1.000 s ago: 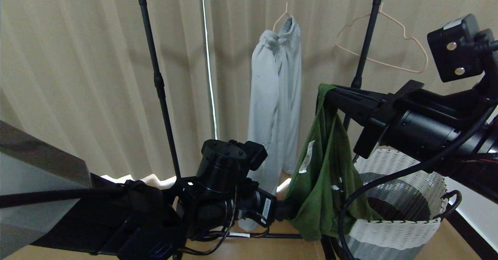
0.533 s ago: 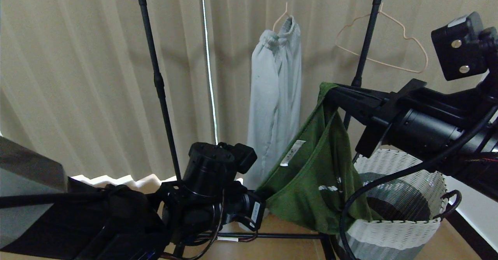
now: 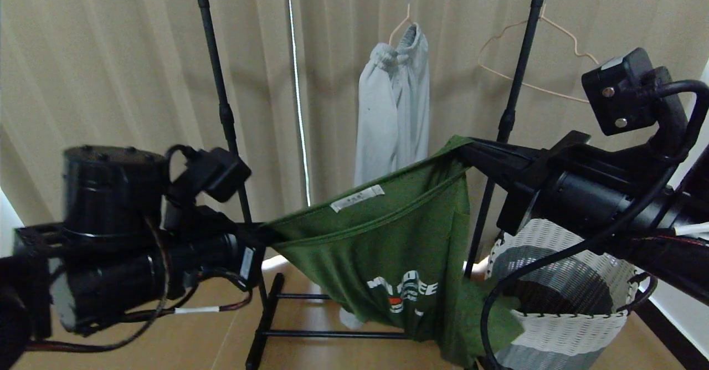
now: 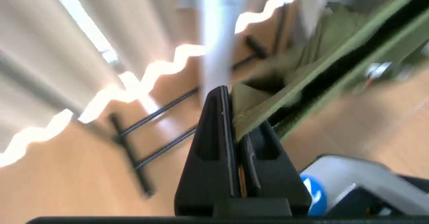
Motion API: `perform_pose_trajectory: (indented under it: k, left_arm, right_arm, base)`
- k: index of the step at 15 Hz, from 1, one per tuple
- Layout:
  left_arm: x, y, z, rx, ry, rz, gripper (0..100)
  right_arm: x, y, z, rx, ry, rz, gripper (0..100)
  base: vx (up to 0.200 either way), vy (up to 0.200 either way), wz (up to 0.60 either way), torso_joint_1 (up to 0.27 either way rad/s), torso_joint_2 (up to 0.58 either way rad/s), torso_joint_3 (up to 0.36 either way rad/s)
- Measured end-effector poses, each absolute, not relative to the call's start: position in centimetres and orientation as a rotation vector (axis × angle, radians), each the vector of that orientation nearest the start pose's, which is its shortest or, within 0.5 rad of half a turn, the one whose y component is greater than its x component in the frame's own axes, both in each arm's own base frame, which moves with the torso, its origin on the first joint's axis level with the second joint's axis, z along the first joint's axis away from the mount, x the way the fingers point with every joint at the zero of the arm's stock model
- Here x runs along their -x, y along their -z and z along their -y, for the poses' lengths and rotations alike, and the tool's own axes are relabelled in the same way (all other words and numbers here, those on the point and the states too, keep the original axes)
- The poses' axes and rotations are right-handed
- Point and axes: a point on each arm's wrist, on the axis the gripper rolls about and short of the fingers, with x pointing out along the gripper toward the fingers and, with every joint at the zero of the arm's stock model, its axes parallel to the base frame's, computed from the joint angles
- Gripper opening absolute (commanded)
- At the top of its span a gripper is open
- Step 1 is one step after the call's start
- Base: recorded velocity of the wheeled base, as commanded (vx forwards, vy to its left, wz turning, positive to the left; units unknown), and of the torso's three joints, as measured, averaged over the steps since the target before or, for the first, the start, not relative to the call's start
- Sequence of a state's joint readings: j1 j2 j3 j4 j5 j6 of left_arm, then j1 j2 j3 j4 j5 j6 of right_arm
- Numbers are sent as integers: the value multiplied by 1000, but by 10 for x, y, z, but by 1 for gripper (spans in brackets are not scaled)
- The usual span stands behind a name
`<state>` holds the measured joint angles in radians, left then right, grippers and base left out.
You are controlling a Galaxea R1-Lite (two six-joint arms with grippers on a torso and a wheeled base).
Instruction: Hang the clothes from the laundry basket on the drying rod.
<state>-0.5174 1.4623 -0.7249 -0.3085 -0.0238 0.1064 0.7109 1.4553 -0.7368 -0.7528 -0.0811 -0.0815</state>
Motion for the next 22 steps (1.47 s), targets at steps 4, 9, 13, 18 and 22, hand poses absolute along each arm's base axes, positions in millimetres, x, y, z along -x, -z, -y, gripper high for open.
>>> perform_pose_trajectory:
  k: [4,9,13,18,22]
  left_arm:
    - [-196,-272,95,-161,481,-211,0]
    - [-190,-307,94,-136,483,-91,0]
    - [-185,-298,105,-85,534,-129,0]
    - [-189,-349,113,-39,555,26,0]
    - [-189,-324,122,-61,590,-58,0]
  right_arm:
    - [-205,-245,-143,73,-529,60,0]
    - [-214,-265,-117,60,-427,131,0]
    - [-213,-264,-115,58,-414,130,0]
    - [-216,-299,-116,25,-410,240,0]
    - [-217,-297,-117,28,-411,228,0]
  base:
    - [0,0,0,0,0,0]
    - [0,0,0,0,0,0]
    - [0,0,0,0,0,0]
    - [0,0,0,0,0,0]
    - [0,0,0,0,0,0]
